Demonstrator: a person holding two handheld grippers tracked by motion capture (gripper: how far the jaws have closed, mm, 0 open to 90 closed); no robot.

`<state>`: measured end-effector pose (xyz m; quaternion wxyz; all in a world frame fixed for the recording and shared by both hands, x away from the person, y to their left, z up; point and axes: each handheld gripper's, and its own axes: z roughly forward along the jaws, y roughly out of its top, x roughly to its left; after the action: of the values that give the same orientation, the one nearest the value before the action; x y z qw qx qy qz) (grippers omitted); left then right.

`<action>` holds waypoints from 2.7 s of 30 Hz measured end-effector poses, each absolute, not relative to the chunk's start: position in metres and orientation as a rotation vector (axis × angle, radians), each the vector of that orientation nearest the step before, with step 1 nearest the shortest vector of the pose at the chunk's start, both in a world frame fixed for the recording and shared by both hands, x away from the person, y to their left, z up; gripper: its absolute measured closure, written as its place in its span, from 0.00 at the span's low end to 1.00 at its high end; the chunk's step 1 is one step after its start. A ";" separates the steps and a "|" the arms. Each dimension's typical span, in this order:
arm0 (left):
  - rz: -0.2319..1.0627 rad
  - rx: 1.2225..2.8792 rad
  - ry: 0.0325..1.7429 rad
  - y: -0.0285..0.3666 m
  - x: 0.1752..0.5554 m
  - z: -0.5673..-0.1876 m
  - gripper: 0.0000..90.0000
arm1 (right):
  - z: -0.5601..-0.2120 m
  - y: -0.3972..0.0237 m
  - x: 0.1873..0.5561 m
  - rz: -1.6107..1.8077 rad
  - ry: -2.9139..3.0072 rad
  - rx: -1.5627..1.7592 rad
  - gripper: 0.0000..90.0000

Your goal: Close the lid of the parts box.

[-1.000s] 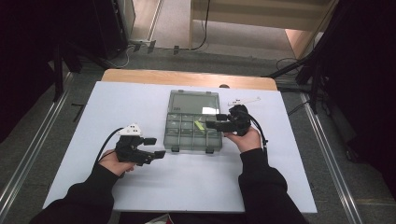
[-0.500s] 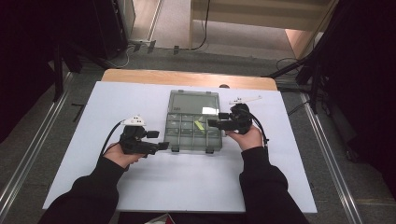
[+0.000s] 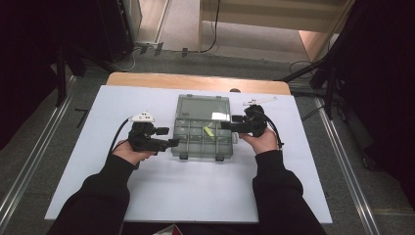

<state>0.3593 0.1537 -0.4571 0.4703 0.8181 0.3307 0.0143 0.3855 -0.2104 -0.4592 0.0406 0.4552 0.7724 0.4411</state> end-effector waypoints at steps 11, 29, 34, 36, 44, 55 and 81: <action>0.037 2.011 0.815 0.145 0.381 -0.455 0.31 | -0.455 -0.207 0.393 1.330 2.369 1.391 0.36; 0.108 1.980 0.935 0.145 0.414 -0.458 0.33 | -0.461 -0.207 0.409 1.333 2.370 1.368 0.35; 0.130 1.990 0.936 0.141 0.421 -0.459 0.33 | -0.459 -0.205 0.415 1.317 2.371 1.353 0.35; 0.137 1.979 0.939 0.139 0.425 -0.459 0.33 | -0.458 -0.204 0.418 1.319 2.369 1.350 0.35; 0.137 1.990 0.951 0.128 0.442 -0.461 0.33 | -0.461 -0.204 0.431 1.309 2.354 1.370 0.35; 0.173 1.954 1.003 0.123 0.463 -0.466 0.33 | -0.470 -0.208 0.450 1.290 2.333 1.418 0.34; 0.208 1.963 1.149 0.112 0.474 -0.488 0.33 | -0.490 -0.200 0.455 1.147 2.305 1.577 0.37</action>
<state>0.4737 0.1117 -0.4885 0.4156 0.7817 0.4575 0.0827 0.4549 -0.2003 -0.4900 0.0614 0.5214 0.7620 0.3791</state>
